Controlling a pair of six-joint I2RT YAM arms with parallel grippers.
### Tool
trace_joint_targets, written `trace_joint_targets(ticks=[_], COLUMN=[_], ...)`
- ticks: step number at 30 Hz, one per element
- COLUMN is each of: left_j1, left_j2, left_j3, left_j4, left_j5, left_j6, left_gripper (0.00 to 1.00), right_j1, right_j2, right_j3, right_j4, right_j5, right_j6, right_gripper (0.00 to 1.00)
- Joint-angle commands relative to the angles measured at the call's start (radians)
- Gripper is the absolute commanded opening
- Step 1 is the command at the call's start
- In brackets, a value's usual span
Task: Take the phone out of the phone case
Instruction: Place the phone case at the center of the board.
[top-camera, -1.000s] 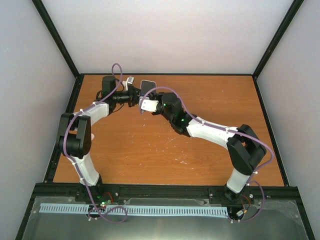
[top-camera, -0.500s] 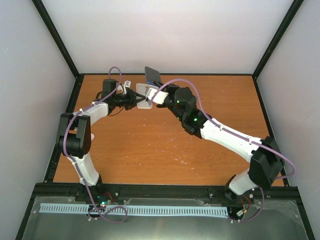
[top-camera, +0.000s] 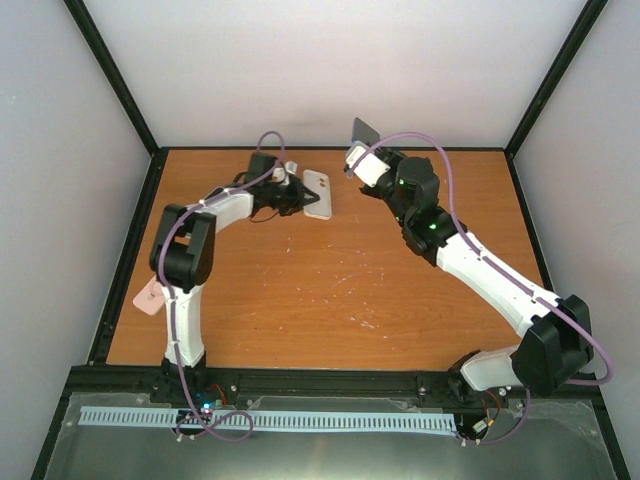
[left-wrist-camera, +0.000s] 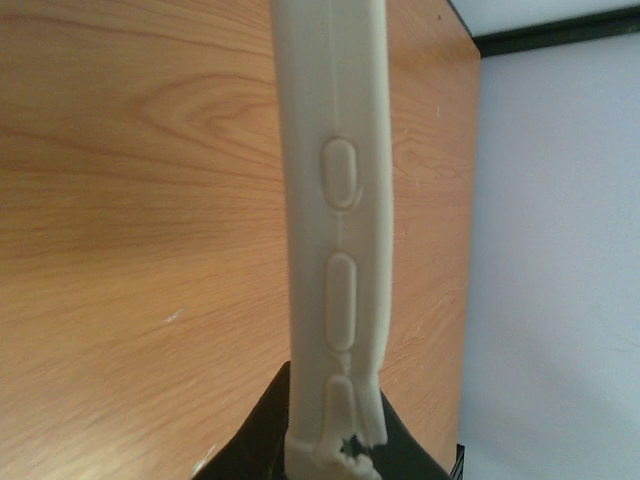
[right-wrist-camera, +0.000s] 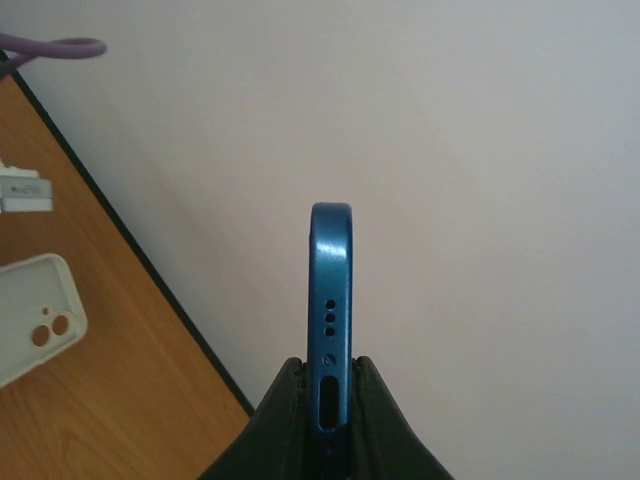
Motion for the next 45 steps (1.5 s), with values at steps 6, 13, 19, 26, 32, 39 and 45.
trace_joint_targets(ticks=[6,13,19,26,32,39,45], left_j1=[-0.198,-0.281,-0.299,-0.299,-0.299,-0.292,-0.270], left_j2=[0.257,0.391,0.450,0.494,0.501,0.470,0.404], left_j3=[0.367,0.562,0.599,0.614,0.608,0.578,0.521], left_j4=[-0.015,0.078,0.157,0.208,0.191,0.158,0.097], left_j5=[-0.125,-0.215,-0.294,-0.282,-0.281,-0.294,-0.325], left_j6=[-0.085,-0.114,-0.146,-0.127,-0.109,-0.114,-0.115], left_gripper=[0.01,0.03,0.05,0.12,0.19,0.45,0.66], right_j1=[-0.096,-0.159,-0.200,-0.228,-0.239,-0.243,-0.243], right_j2=[-0.108,-0.131,-0.144,-0.137,-0.122,-0.111,-0.103], right_j3=[-0.060,-0.052,-0.061,-0.065,-0.063,-0.057,-0.050], right_j4=[-0.029,-0.086,-0.118,-0.130,-0.131,-0.130,-0.124], right_j5=[0.014,0.019,0.008,-0.003,-0.015,-0.024,-0.040], right_j6=[0.061,0.097,0.108,0.127,0.123,0.117,0.099], right_gripper=[0.03,0.03,0.03,0.03,0.03,0.03,0.03])
